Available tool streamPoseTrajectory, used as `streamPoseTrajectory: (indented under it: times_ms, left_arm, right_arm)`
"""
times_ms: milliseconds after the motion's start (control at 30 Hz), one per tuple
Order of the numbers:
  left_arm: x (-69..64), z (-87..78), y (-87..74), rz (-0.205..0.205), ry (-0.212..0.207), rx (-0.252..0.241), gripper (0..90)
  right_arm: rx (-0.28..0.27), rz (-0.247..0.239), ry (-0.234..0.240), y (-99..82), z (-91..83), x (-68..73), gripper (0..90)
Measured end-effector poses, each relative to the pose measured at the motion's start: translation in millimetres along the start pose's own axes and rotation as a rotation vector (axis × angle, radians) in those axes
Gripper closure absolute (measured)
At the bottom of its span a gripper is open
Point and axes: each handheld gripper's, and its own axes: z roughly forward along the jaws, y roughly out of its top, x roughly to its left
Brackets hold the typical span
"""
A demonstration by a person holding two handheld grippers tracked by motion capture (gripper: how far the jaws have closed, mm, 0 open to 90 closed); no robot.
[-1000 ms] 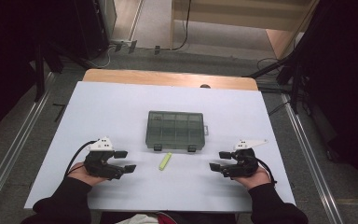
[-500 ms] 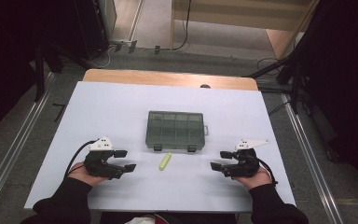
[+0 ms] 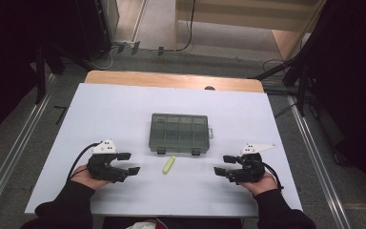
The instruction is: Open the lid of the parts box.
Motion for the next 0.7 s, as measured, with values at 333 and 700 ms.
streamPoseTrajectory:
  times_ms: [333,700]
  left_arm:
    - [-2.5,1.0,1.6,0.009,-0.006,-0.002,30.0]
    - [-2.2,0.8,0.9,0.001,-0.002,-0.001,30.0]
  right_arm:
    - [-0.013,-0.012,-0.016,-1.5,-2.5,1.9,27.4]
    - [-0.023,-0.015,-0.018,0.3,-1.4,2.7,26.4]
